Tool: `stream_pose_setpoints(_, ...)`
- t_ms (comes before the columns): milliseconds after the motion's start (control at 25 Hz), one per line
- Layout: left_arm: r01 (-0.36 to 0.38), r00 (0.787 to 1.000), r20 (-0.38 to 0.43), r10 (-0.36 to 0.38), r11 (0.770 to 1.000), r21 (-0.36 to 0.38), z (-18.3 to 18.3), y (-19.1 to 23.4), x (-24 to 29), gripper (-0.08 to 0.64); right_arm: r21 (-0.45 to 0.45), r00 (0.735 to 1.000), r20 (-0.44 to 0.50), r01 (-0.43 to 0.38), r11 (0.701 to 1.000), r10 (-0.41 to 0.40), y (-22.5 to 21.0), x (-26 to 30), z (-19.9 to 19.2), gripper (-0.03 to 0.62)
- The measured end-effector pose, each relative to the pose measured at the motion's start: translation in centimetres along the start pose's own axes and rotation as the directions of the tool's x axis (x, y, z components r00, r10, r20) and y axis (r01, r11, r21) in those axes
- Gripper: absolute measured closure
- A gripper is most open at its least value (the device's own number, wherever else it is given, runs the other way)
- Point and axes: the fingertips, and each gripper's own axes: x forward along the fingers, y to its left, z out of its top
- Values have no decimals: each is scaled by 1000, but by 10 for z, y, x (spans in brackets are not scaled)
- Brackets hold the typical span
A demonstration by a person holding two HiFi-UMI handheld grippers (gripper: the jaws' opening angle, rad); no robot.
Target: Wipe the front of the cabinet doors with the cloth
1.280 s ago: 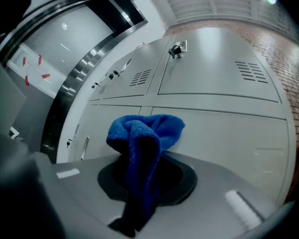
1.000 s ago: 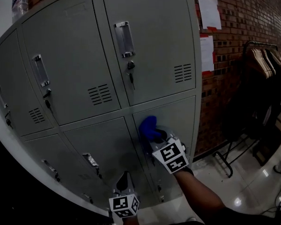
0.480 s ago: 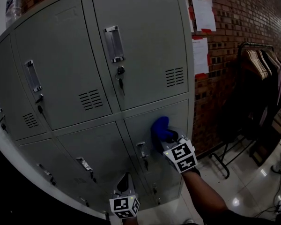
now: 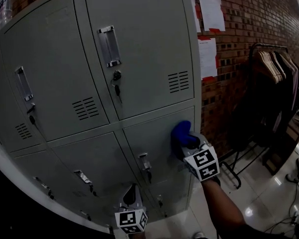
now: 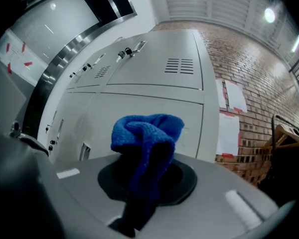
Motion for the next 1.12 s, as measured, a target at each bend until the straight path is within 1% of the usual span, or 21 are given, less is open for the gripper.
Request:
stream_pose_setpoints(160,10,1000,-8,-10,1000,-1,-3,-5,4,548,11,1000,-5,25,1000,-25,-17,-4,-6,537)
stream_pose_setpoints(400,2,1000,-14,-2,1000,-9,-7,-4,9,548,30,998,-7,66,997,-66,-41,-11,-13,537)
stream_pose_setpoints(520,5,1000,-13,-5,1000,-9,-7,-5,10,548,26,997,-11,76,997,-76,-45,-13,-14,537)
stream_pose_setpoints(640,8,1000,-11,-9,1000,-10,-6,-6,11,548,28,997,-2,72,997,-72,-39,-17,-11,537)
stream_pose_setpoints(760,11,1000,-12,-11,1000,-14,-6,-6,13,548,36,999,19,34,999,-35,-18,-21,-8,537)
stream_pose_setpoints(880,13,1000,-10,-13,1000,-15,-7,-8,13,548,38,999,25,-30,999,29,12,-18,-11,537)
stream_pose_setpoints(1120,0,1000,-9,0,1000,-16,-5,-2,6,548,32,988,23,-151,988,150,74,-5,-14,537)
